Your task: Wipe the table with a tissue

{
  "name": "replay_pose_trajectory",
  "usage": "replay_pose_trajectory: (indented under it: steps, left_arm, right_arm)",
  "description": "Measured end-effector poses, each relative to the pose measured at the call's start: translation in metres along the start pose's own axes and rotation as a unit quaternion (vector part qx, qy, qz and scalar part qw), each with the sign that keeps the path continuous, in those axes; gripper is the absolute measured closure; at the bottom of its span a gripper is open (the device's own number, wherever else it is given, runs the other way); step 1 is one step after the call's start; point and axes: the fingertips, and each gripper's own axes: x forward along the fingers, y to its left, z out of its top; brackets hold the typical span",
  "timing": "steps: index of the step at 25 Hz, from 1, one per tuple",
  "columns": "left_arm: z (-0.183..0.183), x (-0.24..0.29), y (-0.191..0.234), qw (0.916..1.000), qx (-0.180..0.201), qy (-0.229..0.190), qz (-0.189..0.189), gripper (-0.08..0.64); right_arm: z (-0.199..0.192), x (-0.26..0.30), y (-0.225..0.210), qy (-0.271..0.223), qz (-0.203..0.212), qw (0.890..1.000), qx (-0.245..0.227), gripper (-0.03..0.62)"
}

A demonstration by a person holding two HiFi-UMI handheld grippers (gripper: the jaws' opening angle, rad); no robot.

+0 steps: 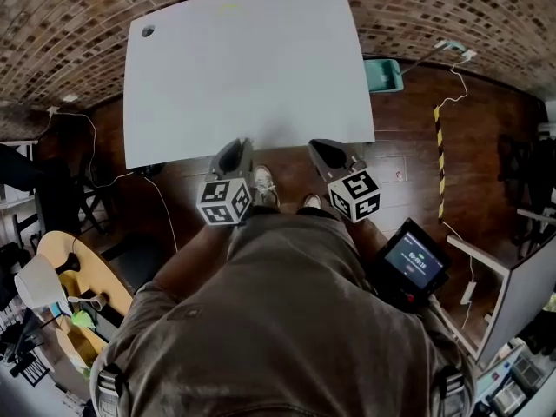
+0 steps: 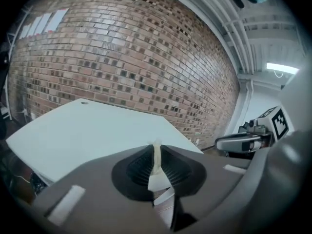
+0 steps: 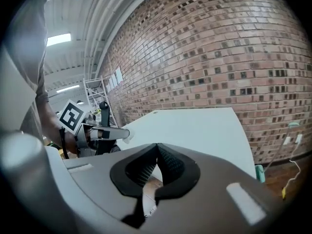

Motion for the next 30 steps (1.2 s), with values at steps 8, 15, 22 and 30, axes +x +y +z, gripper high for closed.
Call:
replay_pose_trajectory:
  steps: [8, 15, 22, 30]
  left_arm:
    - [-0.029, -0.057, -0.055, 0.9990, -0.001, -0.017, 0.041, 0.518]
    - [-0.041, -0.084, -0.074, 0.9987, 0.001, -0.027, 0.043, 0.518]
    - [-0.038, -0.090, -0.077, 0.9992, 0.004, -0.027, 0.029, 0.518]
    - [-0.040, -0.094, -0.076, 0.9995, 0.008, -0.024, 0.020, 0.518]
  right_arm:
    - [-0.032, -0.063, 0.004, -0.019, 0.028, 0.999, 0.005, 0.578]
    - [-0.042, -0.091, 0.023, -0.034, 0.038, 0.999, 0.004, 0.580]
    - [-0.034, -0.100, 0.033, -0.044, 0.032, 0.999, -0.003, 0.580]
    - [-0.033, -0.100, 0.040, -0.043, 0.027, 0.999, -0.009, 0.580]
